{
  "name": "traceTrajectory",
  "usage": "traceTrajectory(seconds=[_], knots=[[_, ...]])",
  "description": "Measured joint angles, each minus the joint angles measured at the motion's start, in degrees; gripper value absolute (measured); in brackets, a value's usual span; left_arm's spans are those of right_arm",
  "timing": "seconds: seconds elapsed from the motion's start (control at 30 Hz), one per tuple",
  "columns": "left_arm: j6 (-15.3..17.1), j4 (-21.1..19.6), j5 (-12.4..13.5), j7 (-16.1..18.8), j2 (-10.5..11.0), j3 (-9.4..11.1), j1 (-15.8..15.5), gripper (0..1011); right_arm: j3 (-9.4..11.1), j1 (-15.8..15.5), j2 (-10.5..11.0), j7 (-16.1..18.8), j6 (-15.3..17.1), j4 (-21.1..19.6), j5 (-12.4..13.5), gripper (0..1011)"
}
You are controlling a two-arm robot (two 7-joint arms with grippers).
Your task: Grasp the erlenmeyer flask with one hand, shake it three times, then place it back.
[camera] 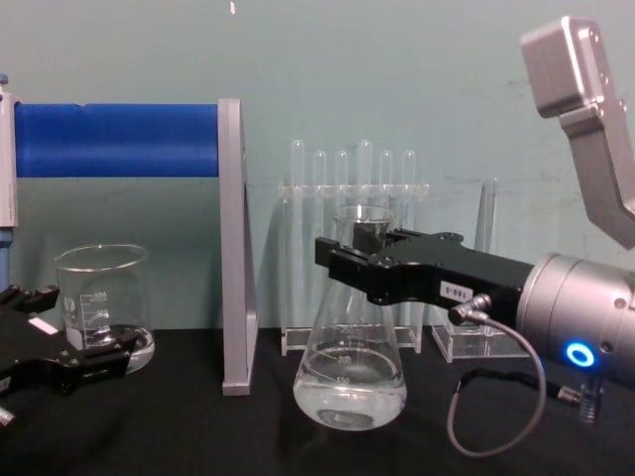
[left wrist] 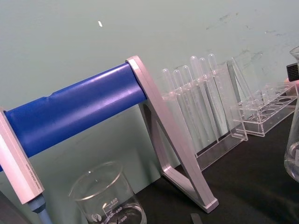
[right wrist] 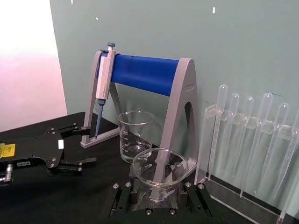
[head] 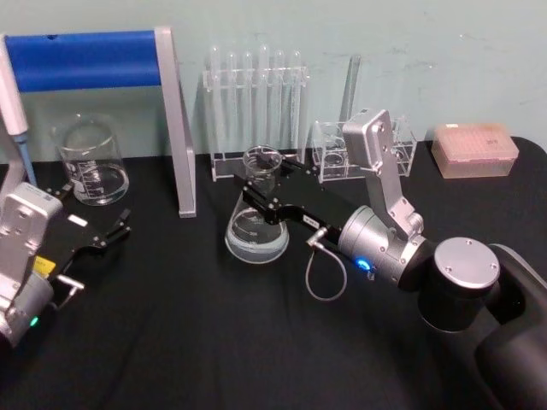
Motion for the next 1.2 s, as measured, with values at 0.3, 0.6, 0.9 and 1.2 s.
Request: traceTrajectory(seconds=[0.3, 0.6, 0.9, 1.2], knots=[[0.0, 0.0, 0.0, 0.0, 0.0, 0.0, 0.0, 1001, -0.4, 0.1, 0.0, 0.6, -2.2, 0.9, -0.1, 450], [0.0, 0.0, 0.0, 0.0, 0.0, 0.0, 0.0, 1001, -1.2, 0.8, -0.4, 2.2, -4.6, 3.5, -0.4, 450], [0.0, 0.0, 0.0, 0.0, 0.0, 0.0, 0.0, 1001, -2.0, 1.6, -1.2, 3.6, -6.2, 7.0, -0.4, 450], [0.0, 0.0, 0.0, 0.0, 0.0, 0.0, 0.0, 1001, -2.3, 2.0, -1.8, 4.4, -7.1, 9.5, -0.2, 450]])
